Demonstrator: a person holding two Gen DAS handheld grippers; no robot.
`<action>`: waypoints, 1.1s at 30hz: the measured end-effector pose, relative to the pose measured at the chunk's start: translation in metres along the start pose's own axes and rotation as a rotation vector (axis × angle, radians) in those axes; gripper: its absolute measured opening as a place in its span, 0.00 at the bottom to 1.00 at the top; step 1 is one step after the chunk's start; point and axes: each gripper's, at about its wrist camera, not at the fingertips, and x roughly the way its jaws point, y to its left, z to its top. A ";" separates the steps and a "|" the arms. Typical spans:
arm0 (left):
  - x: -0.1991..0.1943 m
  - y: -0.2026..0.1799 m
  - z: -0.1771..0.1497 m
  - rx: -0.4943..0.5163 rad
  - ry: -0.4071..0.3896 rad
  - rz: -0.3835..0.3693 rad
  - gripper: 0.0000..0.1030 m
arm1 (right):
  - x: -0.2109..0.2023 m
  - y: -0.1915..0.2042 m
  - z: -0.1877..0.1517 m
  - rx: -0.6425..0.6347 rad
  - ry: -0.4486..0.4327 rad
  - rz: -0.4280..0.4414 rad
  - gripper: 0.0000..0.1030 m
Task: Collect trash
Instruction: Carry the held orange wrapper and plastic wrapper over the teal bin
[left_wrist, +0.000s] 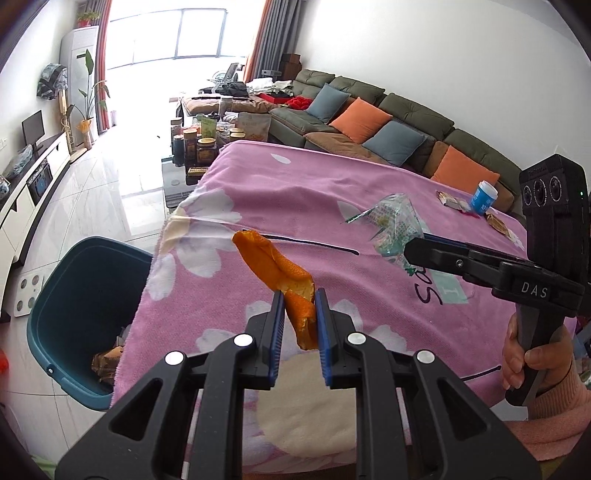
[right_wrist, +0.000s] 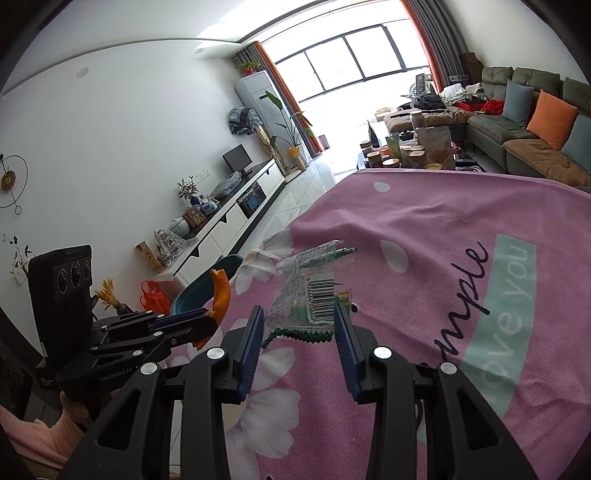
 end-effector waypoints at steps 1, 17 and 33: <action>-0.001 0.003 0.000 -0.005 -0.002 0.005 0.17 | 0.003 0.003 0.001 -0.004 0.005 0.008 0.35; -0.028 0.050 -0.008 -0.089 -0.043 0.088 0.17 | 0.050 0.047 0.007 -0.072 0.076 0.093 0.35; -0.043 0.084 -0.014 -0.140 -0.059 0.162 0.17 | 0.082 0.073 0.015 -0.109 0.134 0.157 0.35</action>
